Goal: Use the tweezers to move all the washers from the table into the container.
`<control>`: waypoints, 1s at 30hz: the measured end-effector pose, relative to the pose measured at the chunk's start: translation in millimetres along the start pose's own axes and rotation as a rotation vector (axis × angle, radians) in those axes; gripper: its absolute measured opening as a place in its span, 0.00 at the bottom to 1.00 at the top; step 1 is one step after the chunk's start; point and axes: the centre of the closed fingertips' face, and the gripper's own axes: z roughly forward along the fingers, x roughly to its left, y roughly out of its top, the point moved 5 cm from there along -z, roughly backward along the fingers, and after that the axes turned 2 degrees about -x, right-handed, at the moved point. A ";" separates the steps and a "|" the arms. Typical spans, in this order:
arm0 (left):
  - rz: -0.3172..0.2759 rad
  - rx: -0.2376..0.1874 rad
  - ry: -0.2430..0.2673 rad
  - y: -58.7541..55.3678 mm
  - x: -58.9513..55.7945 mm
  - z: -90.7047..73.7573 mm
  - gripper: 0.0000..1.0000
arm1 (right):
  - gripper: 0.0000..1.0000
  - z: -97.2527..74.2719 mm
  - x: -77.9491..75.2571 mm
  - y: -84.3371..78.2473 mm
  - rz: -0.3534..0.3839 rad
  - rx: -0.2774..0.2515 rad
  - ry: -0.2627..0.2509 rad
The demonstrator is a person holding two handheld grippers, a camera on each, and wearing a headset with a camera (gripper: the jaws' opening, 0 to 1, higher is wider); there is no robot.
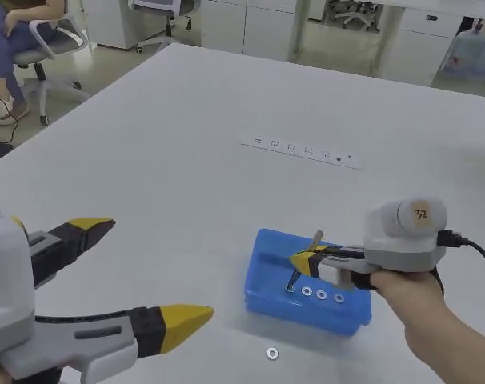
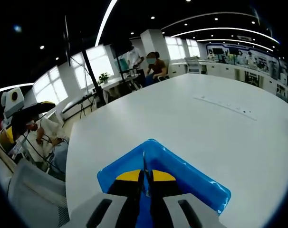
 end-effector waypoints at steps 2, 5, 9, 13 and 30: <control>0.000 0.002 0.001 -0.4 0.4 -0.2 0.92 | 0.02 -0.2 -0.3 0.4 -0.008 -0.001 -0.002; 0.000 0.002 0.000 -0.4 0.5 -0.2 0.92 | 0.03 0.2 -3.4 0.3 -0.022 -0.001 0.002; 0.000 0.002 -0.002 -0.2 0.4 0.4 0.92 | 0.03 -3.7 -2.6 2.2 -0.073 -0.008 0.001; 0.001 0.004 -0.005 0.0 -0.6 1.4 0.92 | 0.03 -17.6 11.0 10.3 -0.073 -0.069 0.010; 0.010 0.013 -0.038 0.0 -6.3 7.1 0.92 | 0.03 -52.3 62.3 -2.2 -0.075 -0.121 0.075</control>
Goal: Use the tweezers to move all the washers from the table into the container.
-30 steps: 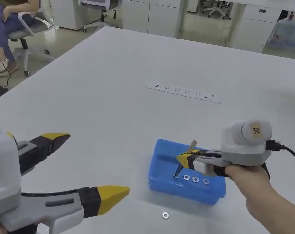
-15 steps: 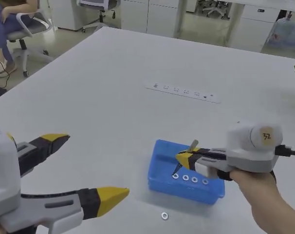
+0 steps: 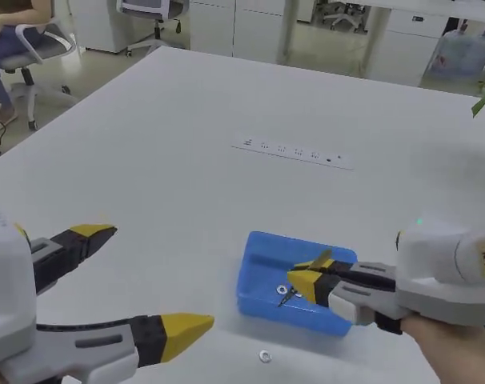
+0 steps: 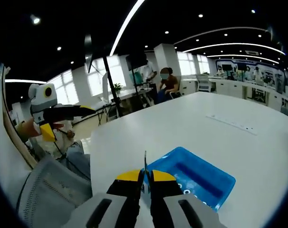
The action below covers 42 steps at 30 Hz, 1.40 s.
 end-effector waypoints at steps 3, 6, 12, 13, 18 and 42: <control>0.001 -0.001 -0.005 0.4 -1.1 0.5 0.92 | 0.03 4.6 8.3 -15.3 0.017 0.037 0.031; 0.004 0.000 -0.008 0.7 -2.1 0.7 0.92 | 0.03 11.2 12.1 -30.4 0.026 0.077 0.046; 0.003 0.004 -0.004 -1.1 -0.9 -1.4 0.92 | 0.03 20.2 15.8 -41.6 0.026 0.116 0.068; 0.002 0.004 -0.003 -1.6 -0.5 -1.8 0.92 | 0.03 20.9 15.4 -42.6 0.021 0.121 0.067; -0.002 0.004 0.005 -2.6 1.2 -3.4 0.92 | 0.03 24.5 14.7 -46.0 -0.008 0.148 0.074; -0.006 0.004 -0.004 -4.4 -1.0 -0.4 0.91 | 0.02 23.6 25.4 -43.0 -0.167 0.153 0.134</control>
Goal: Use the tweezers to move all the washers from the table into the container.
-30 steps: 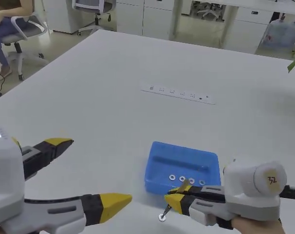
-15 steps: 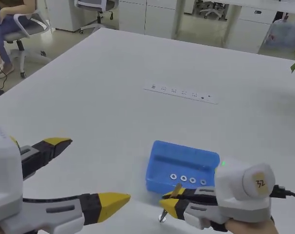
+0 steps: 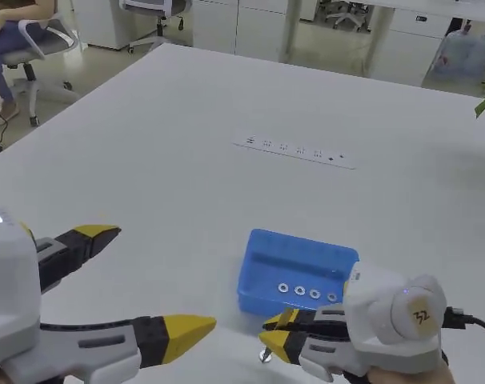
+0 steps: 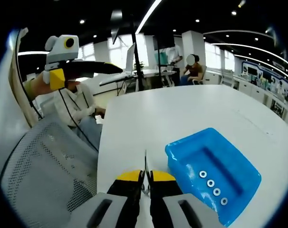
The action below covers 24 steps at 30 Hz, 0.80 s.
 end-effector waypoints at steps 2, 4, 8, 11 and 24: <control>-0.005 -0.003 0.002 -0.4 0.5 -1.1 0.91 | 0.02 -4.2 -1.9 7.8 0.038 -0.041 0.000; -0.010 -0.003 0.004 -1.6 1.4 -1.7 0.91 | 0.02 -8.9 -5.0 17.5 0.061 -0.082 -0.007; -0.012 -0.002 0.006 -2.3 2.1 -1.9 0.91 | 0.02 -16.0 -10.8 36.0 0.098 -0.155 -0.014; -0.012 -0.005 0.004 -1.5 1.6 -1.6 0.91 | 0.02 -18.4 -21.5 48.2 0.106 -0.191 -0.022; -0.017 -0.003 0.000 -3.1 2.0 -1.3 0.91 | 0.02 0.6 -79.2 55.1 0.130 -0.135 -0.145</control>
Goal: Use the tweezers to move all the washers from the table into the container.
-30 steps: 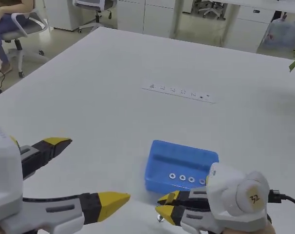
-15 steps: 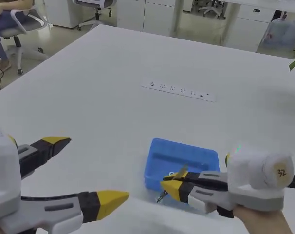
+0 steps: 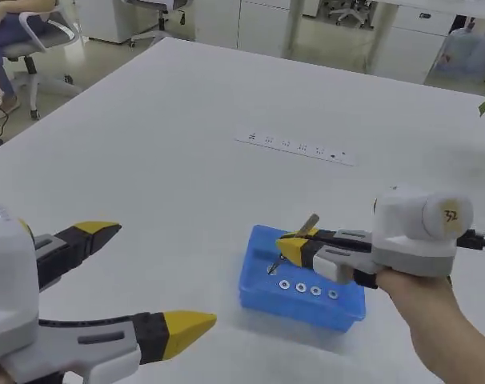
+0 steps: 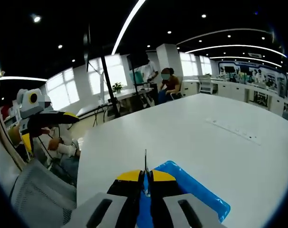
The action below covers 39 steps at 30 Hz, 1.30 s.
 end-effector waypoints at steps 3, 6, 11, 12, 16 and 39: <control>-0.004 0.001 0.003 -0.8 1.2 0.1 0.91 | 0.02 6.7 -3.1 -5.7 0.000 0.023 -0.002; -0.006 0.006 0.004 -1.6 2.1 0.6 0.91 | 0.02 12.3 -5.6 -11.0 -0.008 0.049 0.001; -0.008 0.014 0.002 -1.8 2.6 1.9 0.91 | 0.02 19.4 -6.9 -18.9 -0.016 0.082 0.007; -0.008 0.015 0.002 -1.7 2.7 2.2 0.90 | 0.02 20.2 -6.9 -19.7 -0.019 0.085 0.008; -0.009 0.018 0.000 -1.7 2.6 3.6 0.90 | 0.02 23.2 -9.1 -22.1 -0.024 0.093 0.010; 0.005 0.025 -0.076 4.6 -11.8 14.4 0.77 | 0.03 -24.1 23.9 3.8 -0.066 -0.037 0.038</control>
